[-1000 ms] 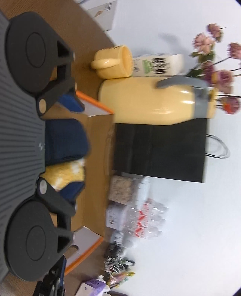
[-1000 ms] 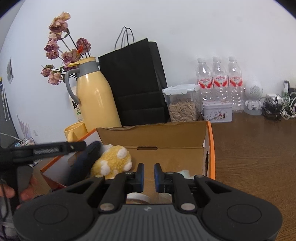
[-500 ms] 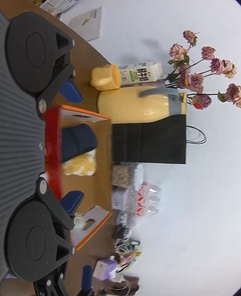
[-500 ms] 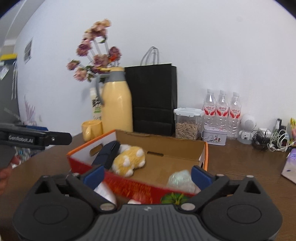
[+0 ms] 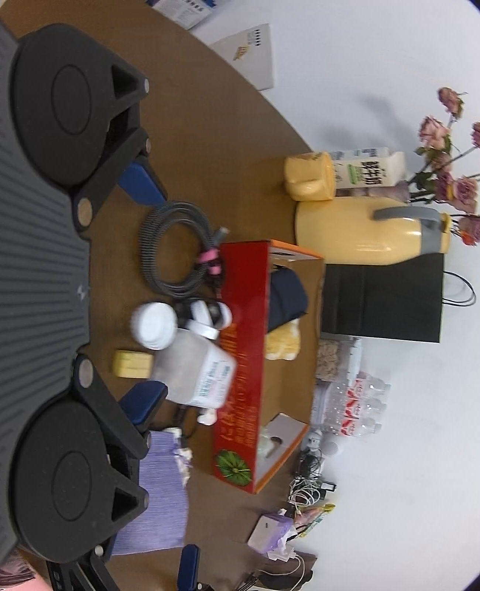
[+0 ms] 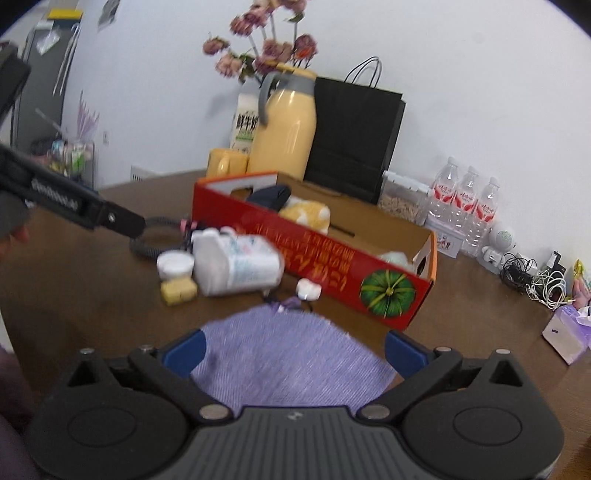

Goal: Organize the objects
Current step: 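Grasp the purple cloth bag with the right tool and lift it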

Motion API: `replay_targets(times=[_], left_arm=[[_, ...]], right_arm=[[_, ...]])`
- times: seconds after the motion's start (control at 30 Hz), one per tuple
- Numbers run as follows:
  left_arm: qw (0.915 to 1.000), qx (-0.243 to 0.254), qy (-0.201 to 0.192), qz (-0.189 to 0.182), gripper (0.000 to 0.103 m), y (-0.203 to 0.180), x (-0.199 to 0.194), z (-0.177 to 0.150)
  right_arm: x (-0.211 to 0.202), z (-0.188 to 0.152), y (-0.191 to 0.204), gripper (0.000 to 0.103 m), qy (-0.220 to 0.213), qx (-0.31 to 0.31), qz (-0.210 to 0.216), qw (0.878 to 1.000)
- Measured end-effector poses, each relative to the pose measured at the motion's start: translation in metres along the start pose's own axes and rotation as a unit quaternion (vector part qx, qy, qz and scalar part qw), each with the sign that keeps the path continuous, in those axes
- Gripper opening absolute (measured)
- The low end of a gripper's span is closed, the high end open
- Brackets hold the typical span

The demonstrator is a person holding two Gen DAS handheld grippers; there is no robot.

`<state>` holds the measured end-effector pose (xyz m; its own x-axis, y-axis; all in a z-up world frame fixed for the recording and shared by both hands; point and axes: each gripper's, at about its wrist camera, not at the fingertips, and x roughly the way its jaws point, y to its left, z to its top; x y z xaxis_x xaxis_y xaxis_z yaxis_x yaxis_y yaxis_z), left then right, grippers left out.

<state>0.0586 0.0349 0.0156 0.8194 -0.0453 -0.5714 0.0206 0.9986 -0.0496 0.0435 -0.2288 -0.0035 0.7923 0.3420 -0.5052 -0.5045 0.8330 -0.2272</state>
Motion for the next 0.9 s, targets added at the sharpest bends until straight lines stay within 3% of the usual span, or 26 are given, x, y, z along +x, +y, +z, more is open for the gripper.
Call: replay_targets(times=[0.13, 0.2, 0.33, 0.47, 0.53, 0.9], left_arm=[[0.9999, -0.011, 0.007, -0.001, 0.103, 0.005, -0.004, -0.010], [0.9998, -0.016, 0.009, -0.001, 0.103, 0.007, -0.006, -0.013], [0.9997, -0.023, 0.012, 0.000, 0.103, 0.010, -0.009, -0.017], [0.9994, -0.030, 0.015, 0.002, 0.103, 0.013, -0.010, -0.021], [0.9993, -0.033, 0.017, 0.002, 0.103, 0.014, -0.011, -0.022], [0.9992, -0.033, 0.023, -0.004, 0.103, 0.012, -0.010, -0.026]], right_arm=[[0.007, -0.010, 0.009, 0.102, 0.009, -0.016, -0.008, 1.000], [0.013, -0.013, 0.012, 0.097, 0.015, -0.023, -0.009, 1.000], [0.019, -0.020, 0.017, 0.080, 0.026, -0.030, -0.009, 0.999], [0.014, -0.022, 0.016, 0.056, 0.024, -0.019, -0.005, 1.000], [0.012, -0.022, 0.015, 0.050, 0.024, -0.012, 0.003, 1.000], [-0.013, -0.017, 0.016, 0.040, -0.005, 0.010, 0.035, 0.999]])
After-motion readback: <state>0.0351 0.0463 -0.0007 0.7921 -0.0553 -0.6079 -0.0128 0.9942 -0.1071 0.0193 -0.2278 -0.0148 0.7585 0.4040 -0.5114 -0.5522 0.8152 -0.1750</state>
